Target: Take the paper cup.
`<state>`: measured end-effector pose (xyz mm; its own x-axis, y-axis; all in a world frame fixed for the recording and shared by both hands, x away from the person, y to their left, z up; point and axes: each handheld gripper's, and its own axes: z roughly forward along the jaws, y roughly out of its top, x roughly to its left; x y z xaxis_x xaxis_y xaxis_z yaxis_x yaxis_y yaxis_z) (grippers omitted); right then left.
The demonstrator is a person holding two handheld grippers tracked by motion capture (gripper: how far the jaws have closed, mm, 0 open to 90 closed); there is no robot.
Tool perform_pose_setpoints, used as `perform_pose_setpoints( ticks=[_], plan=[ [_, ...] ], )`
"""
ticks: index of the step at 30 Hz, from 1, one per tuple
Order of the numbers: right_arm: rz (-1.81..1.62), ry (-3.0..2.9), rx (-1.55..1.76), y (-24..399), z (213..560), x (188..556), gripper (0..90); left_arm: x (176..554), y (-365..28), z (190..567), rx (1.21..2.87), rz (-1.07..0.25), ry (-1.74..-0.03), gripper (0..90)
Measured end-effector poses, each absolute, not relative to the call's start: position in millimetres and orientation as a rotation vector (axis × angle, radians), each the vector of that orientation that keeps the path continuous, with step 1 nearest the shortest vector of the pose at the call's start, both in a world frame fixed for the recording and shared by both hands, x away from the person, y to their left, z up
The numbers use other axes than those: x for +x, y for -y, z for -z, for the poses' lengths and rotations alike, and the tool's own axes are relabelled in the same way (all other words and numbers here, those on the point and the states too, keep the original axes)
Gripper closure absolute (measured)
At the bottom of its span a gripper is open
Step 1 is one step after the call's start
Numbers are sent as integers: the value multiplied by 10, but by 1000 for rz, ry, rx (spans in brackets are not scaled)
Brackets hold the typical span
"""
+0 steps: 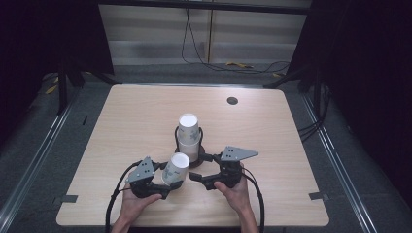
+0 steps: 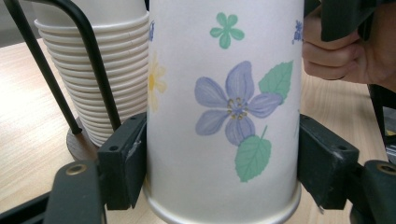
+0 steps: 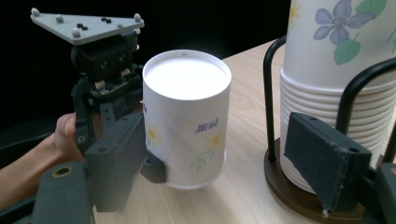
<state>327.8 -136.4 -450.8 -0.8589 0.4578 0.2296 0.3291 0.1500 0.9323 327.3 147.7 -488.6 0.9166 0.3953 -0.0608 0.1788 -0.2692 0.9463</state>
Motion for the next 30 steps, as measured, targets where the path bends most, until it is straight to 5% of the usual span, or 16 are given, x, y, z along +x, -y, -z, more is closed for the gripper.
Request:
perform_pose_setpoints(
  ticks=[30],
  plan=[
    [-1669, -2401, 747, 1451, 4444, 3264, 208, 3381, -1371, 4730, 2015, -169, -305, 270]
  ],
)
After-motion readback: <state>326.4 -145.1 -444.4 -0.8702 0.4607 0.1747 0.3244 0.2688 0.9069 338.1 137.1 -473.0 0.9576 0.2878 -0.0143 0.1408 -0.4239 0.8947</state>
